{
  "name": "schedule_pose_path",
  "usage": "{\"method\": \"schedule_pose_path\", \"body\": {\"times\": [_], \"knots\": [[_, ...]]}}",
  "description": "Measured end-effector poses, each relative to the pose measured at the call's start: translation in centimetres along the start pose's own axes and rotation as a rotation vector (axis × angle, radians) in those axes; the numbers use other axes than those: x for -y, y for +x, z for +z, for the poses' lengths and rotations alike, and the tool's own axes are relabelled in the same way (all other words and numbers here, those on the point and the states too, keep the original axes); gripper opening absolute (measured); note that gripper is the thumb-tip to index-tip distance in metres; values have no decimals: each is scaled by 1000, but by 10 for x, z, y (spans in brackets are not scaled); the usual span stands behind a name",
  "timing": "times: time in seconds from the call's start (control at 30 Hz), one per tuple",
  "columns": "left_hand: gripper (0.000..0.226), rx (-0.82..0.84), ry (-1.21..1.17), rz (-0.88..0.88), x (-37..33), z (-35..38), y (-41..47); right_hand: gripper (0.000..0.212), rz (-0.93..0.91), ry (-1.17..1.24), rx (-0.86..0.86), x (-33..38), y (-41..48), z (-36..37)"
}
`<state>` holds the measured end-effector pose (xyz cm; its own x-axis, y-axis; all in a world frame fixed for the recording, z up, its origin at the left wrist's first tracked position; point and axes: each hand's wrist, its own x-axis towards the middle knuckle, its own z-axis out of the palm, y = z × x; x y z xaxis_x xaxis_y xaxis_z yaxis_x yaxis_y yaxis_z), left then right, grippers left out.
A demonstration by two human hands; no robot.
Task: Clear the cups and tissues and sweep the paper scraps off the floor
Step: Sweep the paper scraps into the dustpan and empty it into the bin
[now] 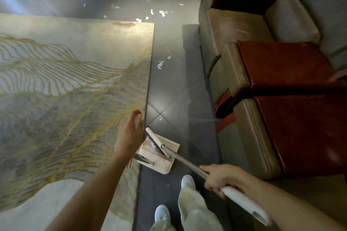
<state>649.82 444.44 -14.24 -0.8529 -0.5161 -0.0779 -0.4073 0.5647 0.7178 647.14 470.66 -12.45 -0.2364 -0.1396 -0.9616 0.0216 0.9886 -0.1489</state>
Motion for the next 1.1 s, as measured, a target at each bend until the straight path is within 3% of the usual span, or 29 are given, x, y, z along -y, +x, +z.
{"method": "schedule_pose_path", "body": {"times": [0.2, 0.3, 0.53, 0.73, 0.87, 0.97, 1.1], "knots": [[16, -50, -30, -2, 8, -15, -20, 79, -31, 133, -112, 0, -16, -5], [15, -95, -54, -32, 16, -20, -23, 67, -55, 121, -173, 10, -12, -22], [16, -147, -134, -164, 14, -17, 9, 58, -75, 172, -174, 38, 21, -83], [16, -120, -106, -182, 5, -3, 36, 53, -113, 83, -184, 72, 64, -122], [16, -115, -95, -231, 6, -3, 56, 58, -131, -198, -180, 91, 86, -126], [15, -146, -67, -241, 9, -9, 63, 64, -133, -311, -100, 93, 90, -112], [14, -144, -69, -237, 6, -7, 60, 64, -103, -171, 60, 68, 68, -82]]}}
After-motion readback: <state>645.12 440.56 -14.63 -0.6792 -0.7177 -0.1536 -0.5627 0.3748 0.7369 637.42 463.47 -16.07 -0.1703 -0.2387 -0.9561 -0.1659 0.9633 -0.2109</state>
